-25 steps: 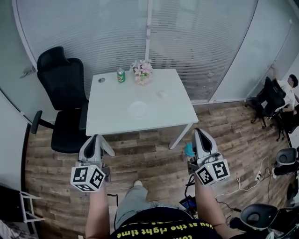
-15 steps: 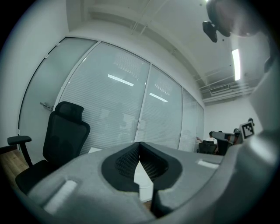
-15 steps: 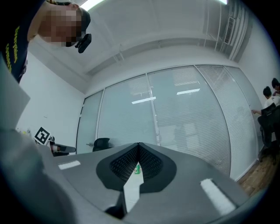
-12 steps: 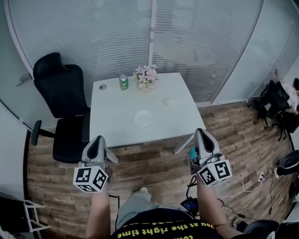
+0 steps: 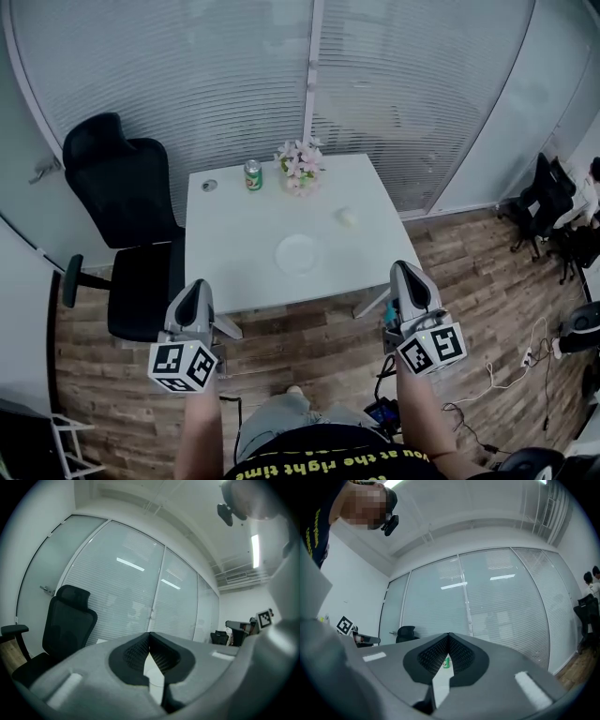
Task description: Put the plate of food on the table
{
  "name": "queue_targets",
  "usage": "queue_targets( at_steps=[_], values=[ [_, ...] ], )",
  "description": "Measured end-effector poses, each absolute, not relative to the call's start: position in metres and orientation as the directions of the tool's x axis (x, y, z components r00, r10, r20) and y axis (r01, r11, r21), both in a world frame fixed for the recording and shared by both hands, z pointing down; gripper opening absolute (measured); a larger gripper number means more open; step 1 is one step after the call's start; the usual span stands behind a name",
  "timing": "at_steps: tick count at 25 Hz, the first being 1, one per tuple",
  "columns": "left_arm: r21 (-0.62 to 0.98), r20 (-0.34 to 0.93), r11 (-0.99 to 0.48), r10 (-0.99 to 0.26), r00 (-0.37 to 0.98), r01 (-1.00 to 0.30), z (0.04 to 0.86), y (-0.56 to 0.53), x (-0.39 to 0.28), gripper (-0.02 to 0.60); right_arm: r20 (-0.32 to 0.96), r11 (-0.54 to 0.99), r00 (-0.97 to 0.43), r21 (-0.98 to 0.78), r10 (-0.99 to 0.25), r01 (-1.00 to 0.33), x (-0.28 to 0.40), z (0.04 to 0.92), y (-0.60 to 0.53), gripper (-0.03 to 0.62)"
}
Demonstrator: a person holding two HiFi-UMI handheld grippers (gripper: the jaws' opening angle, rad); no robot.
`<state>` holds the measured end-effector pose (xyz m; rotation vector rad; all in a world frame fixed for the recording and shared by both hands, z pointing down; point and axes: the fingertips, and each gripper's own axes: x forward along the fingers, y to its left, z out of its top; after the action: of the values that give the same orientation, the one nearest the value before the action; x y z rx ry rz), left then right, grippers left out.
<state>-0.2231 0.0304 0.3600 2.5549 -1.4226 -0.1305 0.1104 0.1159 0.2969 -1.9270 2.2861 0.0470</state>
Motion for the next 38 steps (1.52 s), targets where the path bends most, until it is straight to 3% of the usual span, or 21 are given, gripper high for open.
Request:
queue_targets(
  at_steps=[38],
  values=[
    [0.244, 0.054, -0.518, -0.837, 0.545, -0.82, 0.378, -0.022, -0.21, 0.001, -0.137, 0.164, -0.151, -0.09, -0.979, -0.982, 0.119, 0.304, 0.063, 0.005]
  ],
)
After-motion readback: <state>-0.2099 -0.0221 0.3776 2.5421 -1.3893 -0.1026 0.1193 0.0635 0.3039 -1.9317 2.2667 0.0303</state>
